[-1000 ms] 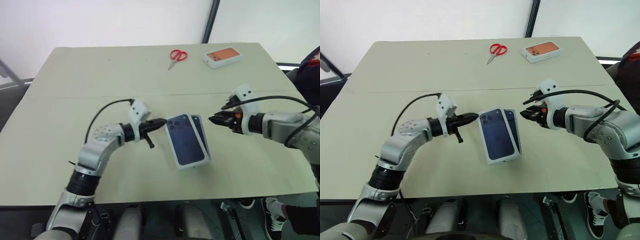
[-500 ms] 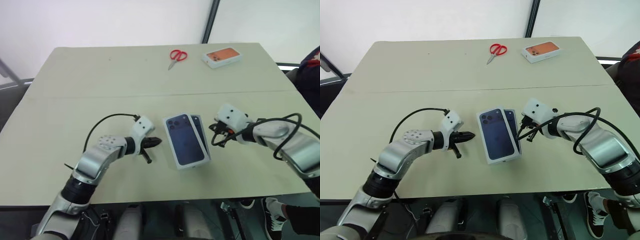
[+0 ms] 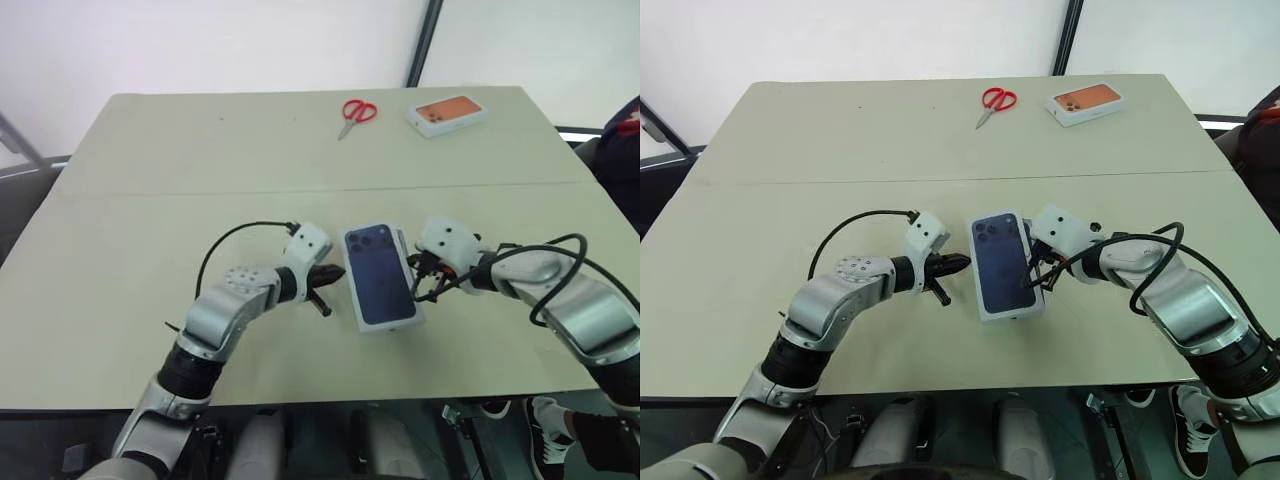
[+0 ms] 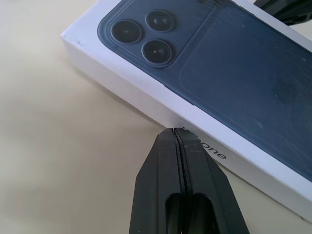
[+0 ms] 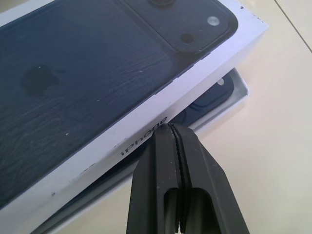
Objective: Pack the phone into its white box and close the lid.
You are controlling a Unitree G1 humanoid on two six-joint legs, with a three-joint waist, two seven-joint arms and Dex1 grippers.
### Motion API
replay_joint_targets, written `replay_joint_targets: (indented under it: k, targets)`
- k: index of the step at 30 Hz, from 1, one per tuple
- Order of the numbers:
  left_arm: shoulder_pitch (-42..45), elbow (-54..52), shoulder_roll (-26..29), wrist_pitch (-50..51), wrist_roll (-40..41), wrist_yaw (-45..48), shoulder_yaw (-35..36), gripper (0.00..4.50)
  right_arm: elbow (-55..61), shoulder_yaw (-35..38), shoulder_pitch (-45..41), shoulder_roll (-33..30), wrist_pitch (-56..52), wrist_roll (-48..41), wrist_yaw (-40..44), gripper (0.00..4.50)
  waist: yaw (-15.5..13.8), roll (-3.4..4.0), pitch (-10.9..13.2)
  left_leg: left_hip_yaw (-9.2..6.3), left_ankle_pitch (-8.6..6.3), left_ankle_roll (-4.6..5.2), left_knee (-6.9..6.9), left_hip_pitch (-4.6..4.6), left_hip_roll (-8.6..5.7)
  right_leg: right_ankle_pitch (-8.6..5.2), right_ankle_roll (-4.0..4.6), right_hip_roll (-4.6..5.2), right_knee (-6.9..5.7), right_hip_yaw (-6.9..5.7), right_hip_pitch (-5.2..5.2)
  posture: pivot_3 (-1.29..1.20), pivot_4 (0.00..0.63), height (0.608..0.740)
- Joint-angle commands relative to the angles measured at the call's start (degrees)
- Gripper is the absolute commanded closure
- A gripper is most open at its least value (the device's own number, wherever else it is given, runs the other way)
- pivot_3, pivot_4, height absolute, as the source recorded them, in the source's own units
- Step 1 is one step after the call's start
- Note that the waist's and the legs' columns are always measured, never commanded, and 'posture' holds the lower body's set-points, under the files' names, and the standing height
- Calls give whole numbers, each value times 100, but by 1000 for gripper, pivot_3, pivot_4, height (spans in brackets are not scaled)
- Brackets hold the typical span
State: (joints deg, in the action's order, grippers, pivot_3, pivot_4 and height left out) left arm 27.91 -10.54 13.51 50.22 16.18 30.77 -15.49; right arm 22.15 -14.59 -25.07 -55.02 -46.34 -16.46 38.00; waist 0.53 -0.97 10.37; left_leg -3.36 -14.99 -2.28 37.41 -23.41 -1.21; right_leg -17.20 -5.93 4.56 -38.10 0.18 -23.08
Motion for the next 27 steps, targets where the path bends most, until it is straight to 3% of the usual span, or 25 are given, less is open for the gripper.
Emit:
replay_joint_targets:
  k: [1,27]
  targets:
    - [188,37,-185,-305,-26,-61,27,4500,197,229,18,63,-10,82,56,4466,-1,0,0,0,0,0,1,0,0,0,0,0,0,0,0,0,150,740]
    - [327,245,-287,-427,-154,103,-128,4500,-135,411,136,356,-44,648,61,4466,4,0,0,1,1,-1,2,0,-2,0,0,0,-2,0,0,0,150,740]
